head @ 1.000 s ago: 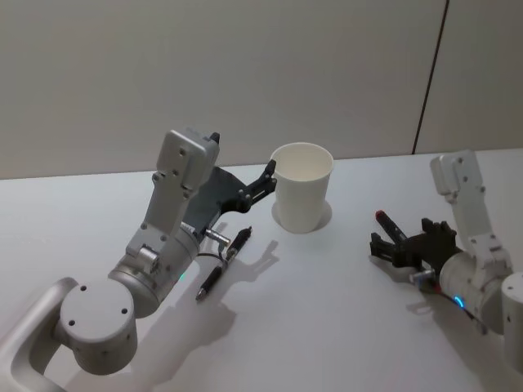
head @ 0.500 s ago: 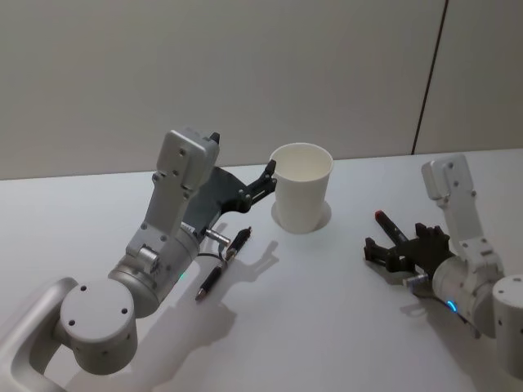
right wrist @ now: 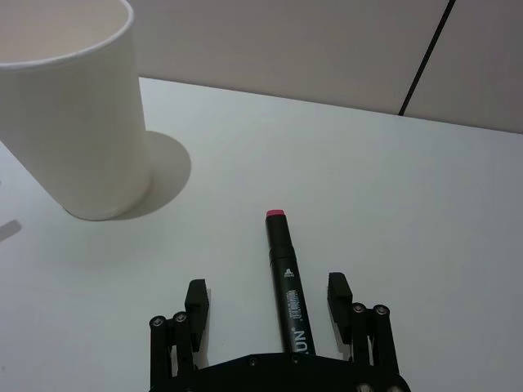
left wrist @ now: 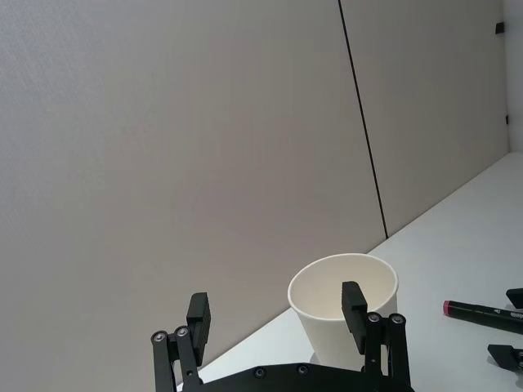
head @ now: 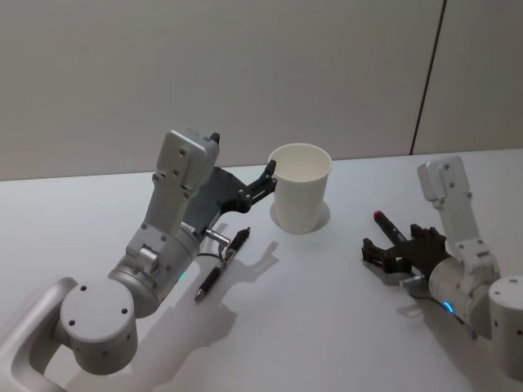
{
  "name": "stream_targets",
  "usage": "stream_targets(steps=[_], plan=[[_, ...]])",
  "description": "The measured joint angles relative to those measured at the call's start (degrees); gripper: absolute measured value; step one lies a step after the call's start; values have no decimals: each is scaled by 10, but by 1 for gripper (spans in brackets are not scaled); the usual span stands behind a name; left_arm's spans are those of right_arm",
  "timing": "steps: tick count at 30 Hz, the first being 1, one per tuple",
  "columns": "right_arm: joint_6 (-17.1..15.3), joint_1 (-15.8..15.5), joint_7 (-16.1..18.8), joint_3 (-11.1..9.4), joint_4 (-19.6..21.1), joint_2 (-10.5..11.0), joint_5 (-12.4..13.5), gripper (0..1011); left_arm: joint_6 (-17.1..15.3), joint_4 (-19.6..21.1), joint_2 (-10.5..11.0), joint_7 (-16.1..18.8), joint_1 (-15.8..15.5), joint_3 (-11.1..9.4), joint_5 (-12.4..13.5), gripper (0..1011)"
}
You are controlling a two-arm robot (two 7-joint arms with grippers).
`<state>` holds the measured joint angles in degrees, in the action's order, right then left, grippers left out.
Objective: Place the pen into the pen holder.
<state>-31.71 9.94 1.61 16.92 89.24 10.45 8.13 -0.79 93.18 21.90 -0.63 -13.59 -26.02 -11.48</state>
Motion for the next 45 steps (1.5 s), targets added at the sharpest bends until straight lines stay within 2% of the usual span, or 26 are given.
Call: stream_targets(steps=[10,45], plan=[[0,0,2,1,0,-1,-1,721,0,0,0,0,0,0,0,1001],[-1,0,0,1,-1,-1,-2,476,0,0,0,0,0,0,0,1001]])
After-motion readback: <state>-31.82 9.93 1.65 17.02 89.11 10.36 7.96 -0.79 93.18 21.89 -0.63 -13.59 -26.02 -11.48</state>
